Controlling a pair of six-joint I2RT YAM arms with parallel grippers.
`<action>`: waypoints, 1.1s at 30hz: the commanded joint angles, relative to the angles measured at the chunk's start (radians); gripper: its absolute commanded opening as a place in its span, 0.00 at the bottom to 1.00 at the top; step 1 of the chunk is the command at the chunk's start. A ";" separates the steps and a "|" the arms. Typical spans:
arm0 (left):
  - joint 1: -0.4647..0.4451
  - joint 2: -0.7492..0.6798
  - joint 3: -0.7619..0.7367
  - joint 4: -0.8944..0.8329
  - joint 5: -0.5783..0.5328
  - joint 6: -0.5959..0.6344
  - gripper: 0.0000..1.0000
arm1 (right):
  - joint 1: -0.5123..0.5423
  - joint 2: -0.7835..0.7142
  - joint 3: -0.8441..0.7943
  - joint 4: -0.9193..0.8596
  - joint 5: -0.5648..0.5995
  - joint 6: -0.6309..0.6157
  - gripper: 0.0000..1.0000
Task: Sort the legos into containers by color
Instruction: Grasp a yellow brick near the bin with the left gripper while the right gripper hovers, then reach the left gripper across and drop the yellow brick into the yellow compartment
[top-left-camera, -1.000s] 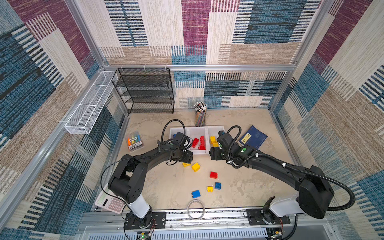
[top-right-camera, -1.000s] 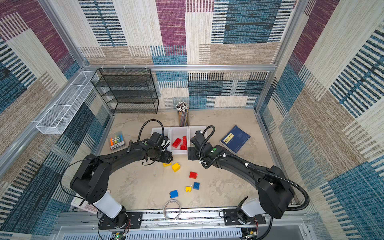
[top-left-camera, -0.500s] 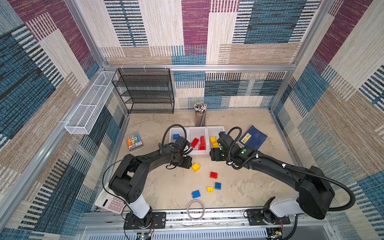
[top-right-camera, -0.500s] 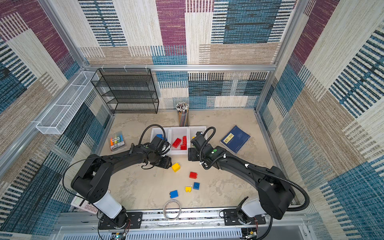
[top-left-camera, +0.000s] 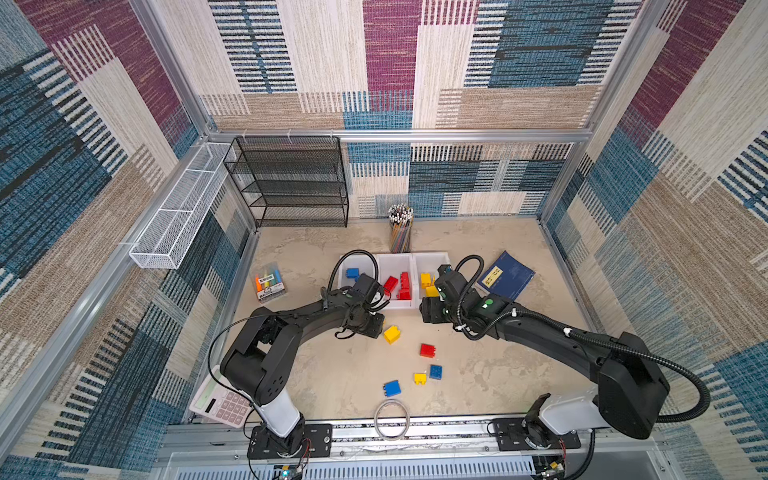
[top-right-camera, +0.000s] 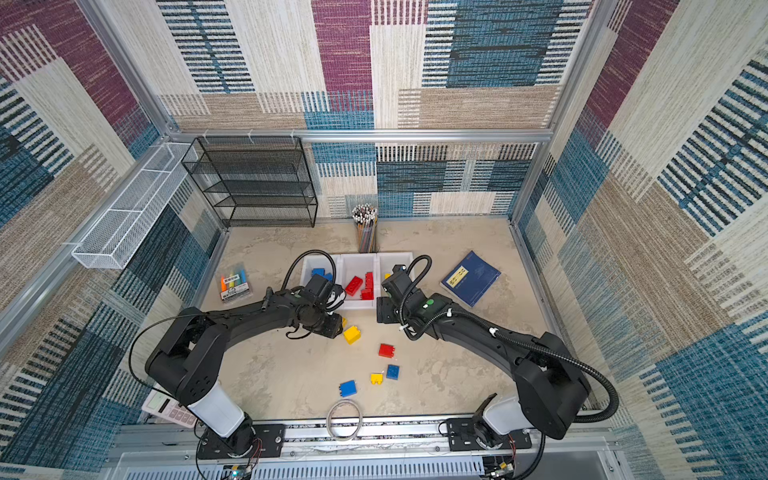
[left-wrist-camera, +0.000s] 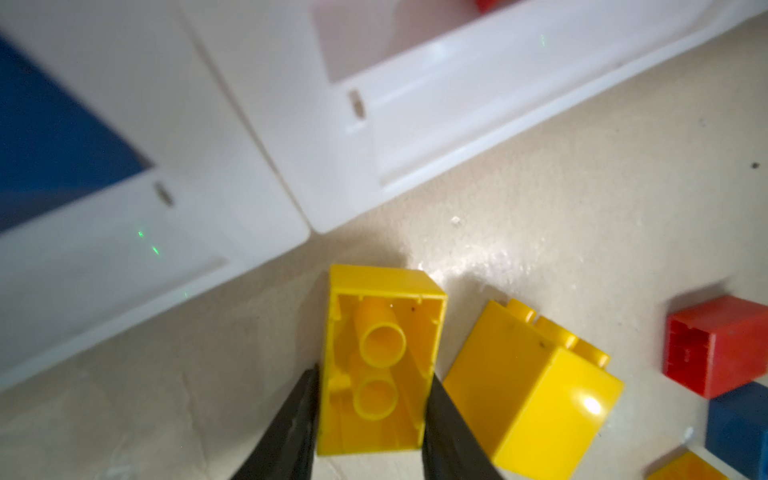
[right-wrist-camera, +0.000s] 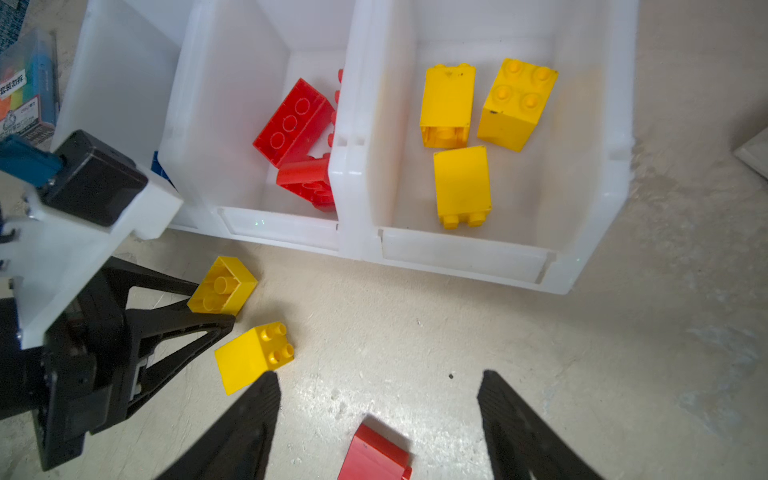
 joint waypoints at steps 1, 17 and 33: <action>-0.006 0.004 -0.001 -0.008 0.011 0.014 0.35 | 0.001 -0.010 -0.003 0.017 0.005 0.015 0.78; -0.072 -0.152 -0.063 -0.052 0.044 -0.060 0.26 | -0.003 -0.037 -0.017 0.019 0.029 0.012 0.78; -0.076 -0.092 0.280 -0.079 0.098 -0.029 0.26 | -0.164 -0.249 -0.038 -0.027 0.056 -0.038 0.79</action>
